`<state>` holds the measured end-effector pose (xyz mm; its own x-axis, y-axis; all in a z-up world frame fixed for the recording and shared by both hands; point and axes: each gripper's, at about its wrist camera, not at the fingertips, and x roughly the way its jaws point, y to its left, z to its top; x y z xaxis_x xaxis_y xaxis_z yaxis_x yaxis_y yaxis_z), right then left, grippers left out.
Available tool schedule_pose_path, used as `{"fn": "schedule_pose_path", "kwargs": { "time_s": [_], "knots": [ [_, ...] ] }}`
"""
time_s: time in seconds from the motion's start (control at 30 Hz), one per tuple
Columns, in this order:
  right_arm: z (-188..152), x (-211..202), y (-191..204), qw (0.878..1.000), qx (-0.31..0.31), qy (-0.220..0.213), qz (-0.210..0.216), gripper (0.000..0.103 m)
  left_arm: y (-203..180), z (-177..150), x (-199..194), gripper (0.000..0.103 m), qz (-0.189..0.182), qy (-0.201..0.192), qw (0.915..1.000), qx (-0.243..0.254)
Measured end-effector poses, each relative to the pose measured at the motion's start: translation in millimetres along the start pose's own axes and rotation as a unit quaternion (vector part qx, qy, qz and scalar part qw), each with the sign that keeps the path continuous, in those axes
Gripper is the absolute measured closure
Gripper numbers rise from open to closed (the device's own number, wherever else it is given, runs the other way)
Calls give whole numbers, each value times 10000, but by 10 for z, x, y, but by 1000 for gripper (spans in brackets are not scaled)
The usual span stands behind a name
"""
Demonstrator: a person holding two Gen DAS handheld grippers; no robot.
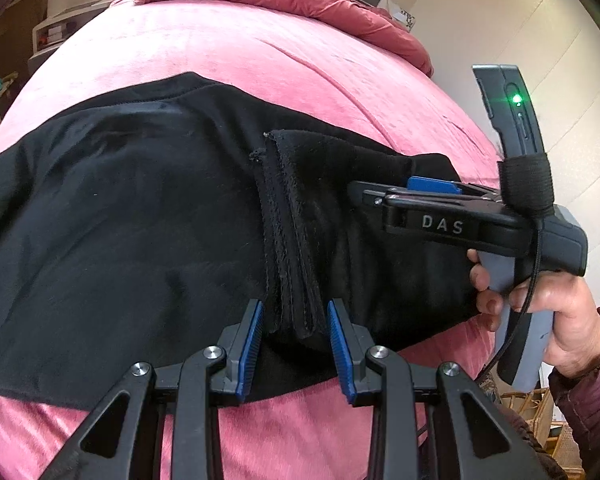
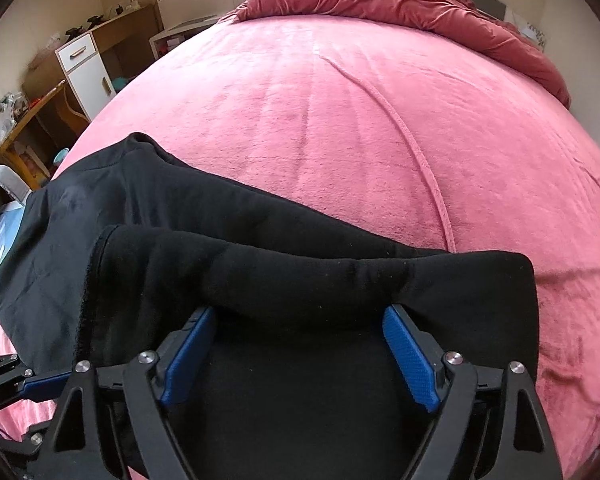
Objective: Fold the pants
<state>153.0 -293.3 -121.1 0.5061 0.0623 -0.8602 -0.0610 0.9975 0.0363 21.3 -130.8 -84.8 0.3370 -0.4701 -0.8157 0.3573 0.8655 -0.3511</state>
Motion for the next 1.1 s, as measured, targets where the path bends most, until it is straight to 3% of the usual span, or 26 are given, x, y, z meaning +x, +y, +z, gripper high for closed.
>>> {"fn": "schedule_pose_path", "kwargs": {
  "time_s": [0.2, 0.43, 0.57, 0.67, 0.73, 0.8, 0.87, 1.1],
  "knots": [
    [-5, -332, 90, 9993, 35, -309, 201, 34, 212, -121, -194, 69, -98, -64, 9992, -381],
    [-423, -746, 591, 9911, -805, -403, 978, 34, 868, -339, -641, 69, 271, -429, 9916, -1187],
    [-666, -678, 890, 9872, -1280, -200, 928, 34, 1181, -452, -882, 66, 481, -614, 9830, -1661],
    [-751, -484, 1059, 9864, -1566, -39, 502, 35, 1414, -503, -1075, 65, 563, -744, 9749, -2019],
    [-774, -376, 1120, 9847, -1696, 92, 399, 44, 1553, -544, -1169, 64, 608, -825, 9696, -2221],
    [-788, -348, 1122, 9831, -1821, 5, 188, 70, 1680, -600, -1277, 62, 656, -950, 9638, -2402],
    [-763, -400, 1064, 9846, -1726, -39, 262, 83, 1796, -640, -1355, 57, 699, -1049, 9589, -2541],
    [-751, -609, 1113, 9827, -1770, -155, 515, 87, 2194, -846, -1618, 45, 898, -1387, 9310, -3255]
  ]
}}
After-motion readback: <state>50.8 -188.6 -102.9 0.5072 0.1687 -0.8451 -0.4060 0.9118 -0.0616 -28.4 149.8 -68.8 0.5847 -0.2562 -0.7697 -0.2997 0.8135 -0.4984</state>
